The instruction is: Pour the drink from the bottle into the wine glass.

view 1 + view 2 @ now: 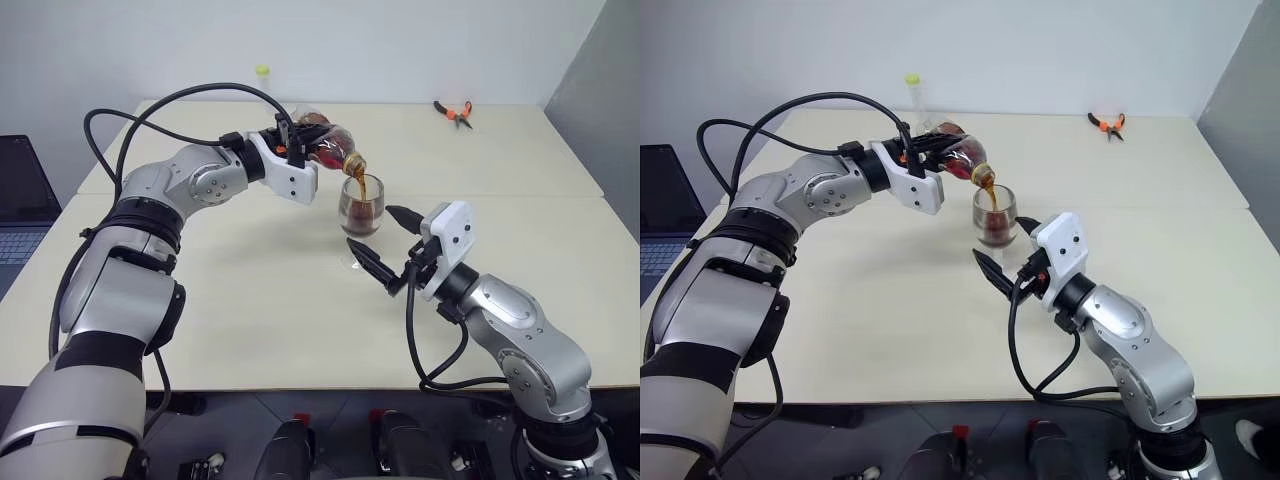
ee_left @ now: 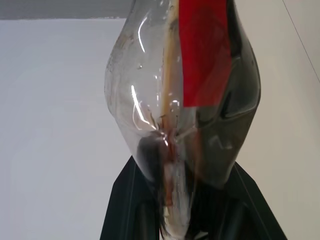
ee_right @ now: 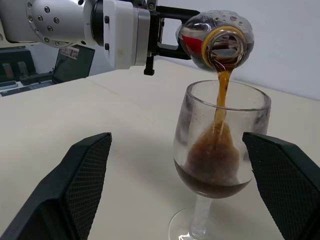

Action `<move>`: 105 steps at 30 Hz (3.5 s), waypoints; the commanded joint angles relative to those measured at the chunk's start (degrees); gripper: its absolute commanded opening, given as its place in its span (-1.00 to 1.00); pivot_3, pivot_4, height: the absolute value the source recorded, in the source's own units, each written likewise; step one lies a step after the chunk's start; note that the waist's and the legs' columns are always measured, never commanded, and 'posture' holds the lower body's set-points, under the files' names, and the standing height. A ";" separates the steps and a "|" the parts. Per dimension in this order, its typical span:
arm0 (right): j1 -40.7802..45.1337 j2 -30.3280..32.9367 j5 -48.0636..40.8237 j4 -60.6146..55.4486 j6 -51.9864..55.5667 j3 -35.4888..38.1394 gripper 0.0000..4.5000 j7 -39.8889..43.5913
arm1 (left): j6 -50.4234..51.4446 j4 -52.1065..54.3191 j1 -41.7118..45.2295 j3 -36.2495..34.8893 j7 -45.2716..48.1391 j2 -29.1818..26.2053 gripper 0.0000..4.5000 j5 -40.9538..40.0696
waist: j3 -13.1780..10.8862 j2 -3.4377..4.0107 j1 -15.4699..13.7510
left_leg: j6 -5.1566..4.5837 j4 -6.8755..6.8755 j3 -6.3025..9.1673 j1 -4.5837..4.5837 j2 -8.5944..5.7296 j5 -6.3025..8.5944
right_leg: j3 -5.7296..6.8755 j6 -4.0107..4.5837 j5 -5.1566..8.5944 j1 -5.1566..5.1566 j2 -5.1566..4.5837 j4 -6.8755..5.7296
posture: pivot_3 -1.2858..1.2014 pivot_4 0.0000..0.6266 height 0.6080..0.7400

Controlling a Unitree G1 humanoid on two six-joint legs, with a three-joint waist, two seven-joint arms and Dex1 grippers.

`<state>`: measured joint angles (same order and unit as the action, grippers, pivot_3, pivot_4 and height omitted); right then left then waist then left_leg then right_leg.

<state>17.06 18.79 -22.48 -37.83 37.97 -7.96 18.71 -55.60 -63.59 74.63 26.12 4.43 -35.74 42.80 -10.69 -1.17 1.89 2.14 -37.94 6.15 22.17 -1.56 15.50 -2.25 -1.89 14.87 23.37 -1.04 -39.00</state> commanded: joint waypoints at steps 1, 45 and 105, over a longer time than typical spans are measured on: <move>0.16 -0.18 -0.09 -2.43 -1.44 0.78 1.00 0.23 | -0.43 0.30 2.79 -0.54 -1.44 -0.85 -0.69 -0.52 | 0.00 0.00 0.00 | 0.00 0.00 0.00 0.00 0.00 0.00 | 0.00 0.00 0.00 0.00 0.00 0.00 | 0.03 -0.52 1.00; -0.73 1.80 -1.72 -3.92 -4.39 0.34 1.00 5.39 | 23.14 17.68 -13.95 -19.33 27.48 7.92 -0.69 -40.55 | 0.01 0.01 0.43 | 0.00 -0.04 0.00 -0.05 0.04 -0.01 | -0.05 0.02 -0.01 0.00 0.01 -0.08 | 0.03 -0.52 1.00; -17.76 -1.27 8.08 7.37 -19.93 6.09 1.00 -1.93 | 66.64 72.07 -68.24 -34.32 -1.31 23.32 0.99 -46.67 | 0.09 -0.09 -0.41 | 0.05 0.01 0.11 -0.29 0.19 -0.02 | -0.12 -0.18 0.07 -0.22 -0.13 0.08 | 0.03 -0.52 1.00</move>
<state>0.09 18.32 -17.34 -32.17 23.89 -3.50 19.27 10.87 4.63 6.56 -9.26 4.58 -12.72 -5.73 -10.60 -1.26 1.48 2.19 -37.95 6.22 21.84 -1.36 15.47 -2.35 -2.08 14.94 23.09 -1.16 -38.94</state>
